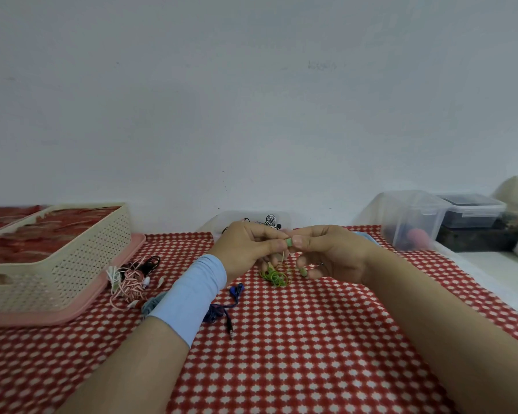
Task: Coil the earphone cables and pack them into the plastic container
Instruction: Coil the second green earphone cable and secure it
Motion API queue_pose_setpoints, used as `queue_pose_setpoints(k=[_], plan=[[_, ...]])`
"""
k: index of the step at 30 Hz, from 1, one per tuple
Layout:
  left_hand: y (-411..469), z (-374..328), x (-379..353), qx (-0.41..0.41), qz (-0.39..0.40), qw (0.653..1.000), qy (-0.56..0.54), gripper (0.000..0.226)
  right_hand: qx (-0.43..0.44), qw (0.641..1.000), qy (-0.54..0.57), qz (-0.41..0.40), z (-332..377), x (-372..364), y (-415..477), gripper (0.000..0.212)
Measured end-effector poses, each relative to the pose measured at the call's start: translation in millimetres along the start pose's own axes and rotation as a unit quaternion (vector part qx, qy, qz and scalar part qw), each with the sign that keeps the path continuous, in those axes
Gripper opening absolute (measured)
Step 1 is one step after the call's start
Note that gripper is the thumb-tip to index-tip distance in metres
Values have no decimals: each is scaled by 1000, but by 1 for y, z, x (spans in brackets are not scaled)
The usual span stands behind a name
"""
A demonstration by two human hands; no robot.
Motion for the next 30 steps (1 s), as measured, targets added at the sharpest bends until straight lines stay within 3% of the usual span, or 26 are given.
queue_pose_setpoints(k=[3,7,11,15,17,19,22,25,28,30], plan=[[1,-3,-2,-2,0,1000,-1,12,-6,1000,9,10,1,2,-1,30],[1,-3,-2,12,5,1000,-25,14,-1,1000,10,13,5,3,-3,40],[0,-3,-1,7,1,1000,-4,10,2,1000,-17,0,6,0,-4,19],[1,-4,2,16,-15,1000,6,11,17,999,-39,-20,10,3,-3,33],[3,-7,2,17,-35,998,55,13,25,996,-78,-20,17,6,-5,39],[3,-11,0,13,-60,991,122,15,37,989,-139,-18,22,8,-7,30],[5,-10,-3,9,-82,977,199,19,55,968,-237,-58,19,17,-3,17],[8,-1,-2,24,-83,952,295,28,66,928,-355,-93,10,25,5,19],[9,10,-6,53,-23,924,379,33,67,885,-455,-70,1,22,11,20],[9,17,-13,75,29,885,459,42,56,850,-522,-45,-3,17,12,22]])
Point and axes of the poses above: each hand's wrist, its own y-axis towards the middle knuckle, its own x-axis out of the back of the hand, z = x × y, the point moved 5 cm from there along y, towards the middle knuckle, and after that the axes turned 11 degrees about x, right-handed, at the moved point
